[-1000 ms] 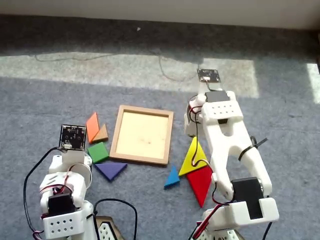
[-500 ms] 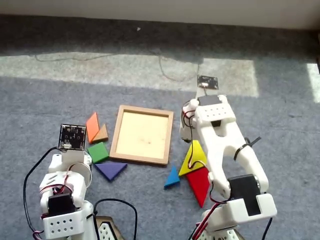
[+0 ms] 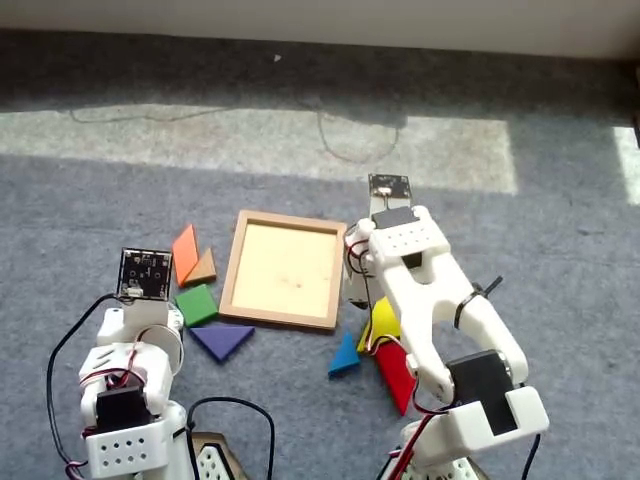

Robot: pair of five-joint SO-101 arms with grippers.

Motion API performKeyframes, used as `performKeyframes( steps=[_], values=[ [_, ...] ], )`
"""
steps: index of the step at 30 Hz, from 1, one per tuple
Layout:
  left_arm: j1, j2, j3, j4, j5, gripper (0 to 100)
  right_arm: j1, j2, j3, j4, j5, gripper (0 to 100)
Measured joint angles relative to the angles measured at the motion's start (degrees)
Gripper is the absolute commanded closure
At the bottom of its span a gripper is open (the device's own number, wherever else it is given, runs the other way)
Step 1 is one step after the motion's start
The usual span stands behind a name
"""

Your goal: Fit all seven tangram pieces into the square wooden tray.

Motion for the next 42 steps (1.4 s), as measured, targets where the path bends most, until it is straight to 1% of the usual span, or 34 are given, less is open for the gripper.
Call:
performKeyframes(
  steps=[5, 9, 11, 14, 16, 22, 26, 27, 31, 35, 39, 42],
  values=[
    [0.09, 0.0, 0.0, -0.26, 0.0, 92, 0.44, 0.0, 0.09, -0.18, 0.0, 73.6],
    [0.88, 0.0, 0.0, -0.26, 0.0, 92, 3.78, -0.26, 0.09, 3.08, 0.26, 73.6],
    [0.88, 0.0, 0.0, -0.26, 0.0, 92, 5.89, -2.2, 0.09, 3.78, 2.37, 73.8],
    [0.88, 0.0, -1.23, 0.7, -0.18, 88, 8.44, -9.32, 0.09, 4.31, 5.01, 73.8],
    [0.0, 0.0, -2.9, 2.2, -1.85, 86, 10.11, -15.56, 0.62, 4.57, 6.68, 73.8],
    [-0.88, 0.0, -8.0, 6.33, -3.16, 86, 12.31, -33.58, 9.14, 4.92, 11.6, 73.8],
    [-0.88, 0.0, -8.35, 8.0, -3.16, 85, 12.04, -37.19, 14.42, 4.92, 12.04, 73.6],
    [-0.88, 0.0, -8.18, 8.0, -3.16, 85, 11.96, -37.19, 15.47, 4.92, 12.04, 73.6],
    [-0.88, 0.0, -6.33, 8.0, -3.25, 85, 6.33, -35.25, 17.49, 4.92, 11.16, 73.5],
    [-0.88, 0.0, -6.33, 8.0, -3.25, 85, 0.79, -30.77, 17.49, 4.66, 4.57, 73.5],
    [-0.88, 0.0, -5.98, 8.0, -3.25, 85, -2.73, -26.64, 18.11, -3.87, 3.08, 73.5],
    [-0.88, 0.0, -5.98, 8.0, -3.25, 85, -3.43, -23.82, 19.69, -10.37, 2.81, 73.5]
  ],
)
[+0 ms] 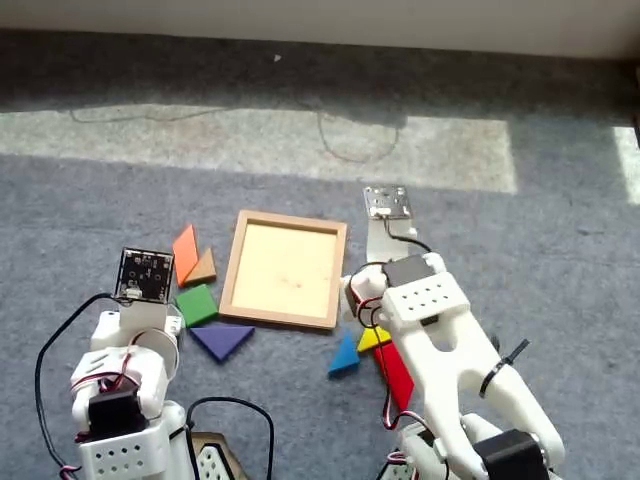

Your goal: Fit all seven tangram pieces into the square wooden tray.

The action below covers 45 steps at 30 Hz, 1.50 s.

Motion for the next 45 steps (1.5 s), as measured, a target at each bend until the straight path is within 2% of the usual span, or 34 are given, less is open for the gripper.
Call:
performKeyframes(
  steps=[4, 10, 17, 22, 31, 42, 45],
  values=[
    [0.0, 0.0, 0.0, 0.0, 0.0, 85, -0.09, 0.62, 0.35, -1.67, -1.32, 73.5],
    [0.0, 0.0, 1.05, 0.0, 0.0, 85, 0.0, 1.14, 0.35, -1.76, -15.47, 73.5],
    [-0.18, 0.0, 1.14, 0.0, 0.0, 85, 0.7, 1.14, 0.35, -1.76, -18.2, 73.5],
    [-0.18, 0.0, 1.14, 0.0, 0.0, 85, 3.08, 3.08, 0.35, -1.76, -18.46, 73.5],
    [-0.18, 0.0, 1.14, 0.0, 0.0, 85, 3.52, 16.26, -1.67, -2.02, -18.81, 73.5],
    [-0.18, 0.0, 1.14, 0.0, 0.0, 85, 3.96, 17.05, -2.55, -3.08, -18.99, 73.5],
    [-0.18, 0.0, 1.14, 0.0, 0.0, 85, 4.66, 17.05, -2.55, -3.08, -15.56, 73.5]
  ],
)
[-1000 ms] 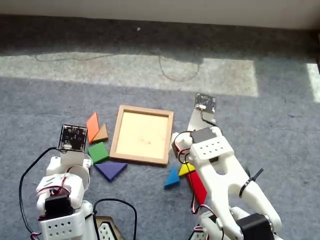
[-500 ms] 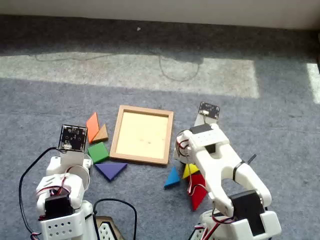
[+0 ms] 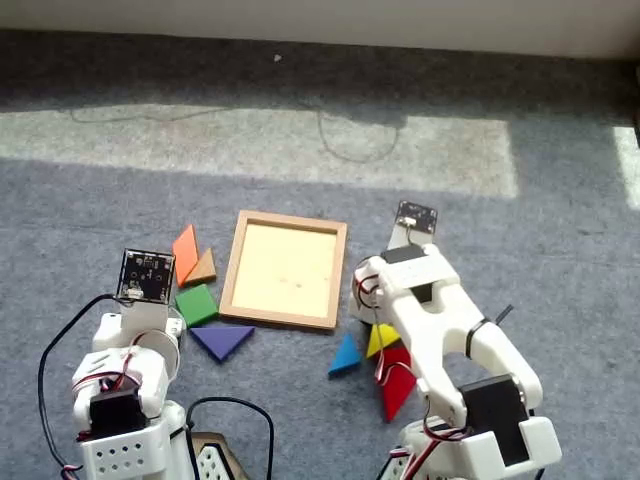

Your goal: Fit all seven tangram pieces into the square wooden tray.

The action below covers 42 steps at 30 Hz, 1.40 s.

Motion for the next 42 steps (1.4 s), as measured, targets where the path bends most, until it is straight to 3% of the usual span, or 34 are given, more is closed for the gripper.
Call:
performKeyframes(
  steps=[7, 29, 36, 42],
  values=[
    [0.0, 0.0, 0.0, 0.0, 0.0, 85, 0.53, 0.53, -3.78, 3.69, 6.77, 62.8],
    [0.0, 0.0, 0.88, 0.0, 0.0, 85, 0.88, 0.53, -5.45, 4.84, 16.09, 62.8],
    [0.0, 0.0, 0.88, 0.0, 0.0, 85, 0.88, 0.53, -5.45, 4.84, 16.09, 72.0],
    [0.0, 0.0, 0.88, 0.0, 0.0, 85, 0.88, 0.53, -5.45, 4.84, 16.09, 72.1]
  ],
)
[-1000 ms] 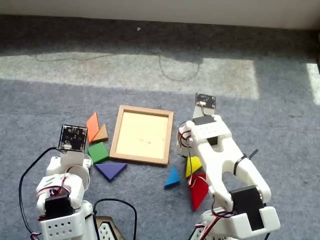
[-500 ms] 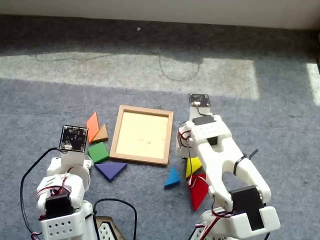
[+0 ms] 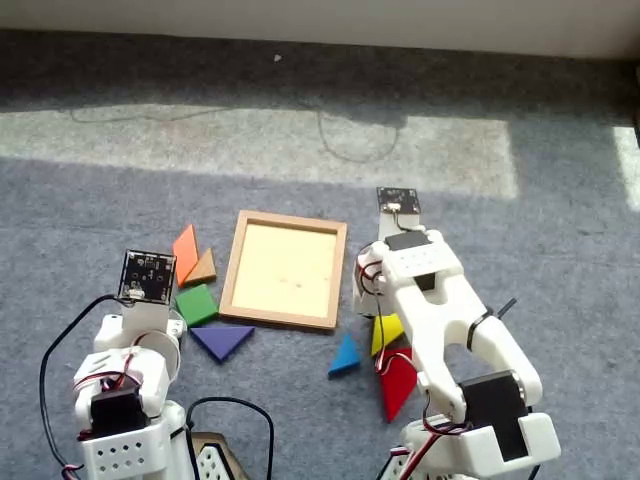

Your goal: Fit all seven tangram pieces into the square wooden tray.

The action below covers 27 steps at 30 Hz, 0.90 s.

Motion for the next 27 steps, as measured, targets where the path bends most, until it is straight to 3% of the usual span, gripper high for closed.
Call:
performKeyframes(
  steps=[17, 27],
  values=[
    [0.0, 0.0, 0.0, 0.0, 0.0, 85, 0.0, 0.0, 0.0, 0.26, 0.09, 72.4],
    [0.0, 0.0, 0.0, 0.0, 0.0, 85, 0.0, 0.09, -10.81, 14.07, 0.18, 72.4]
  ],
)
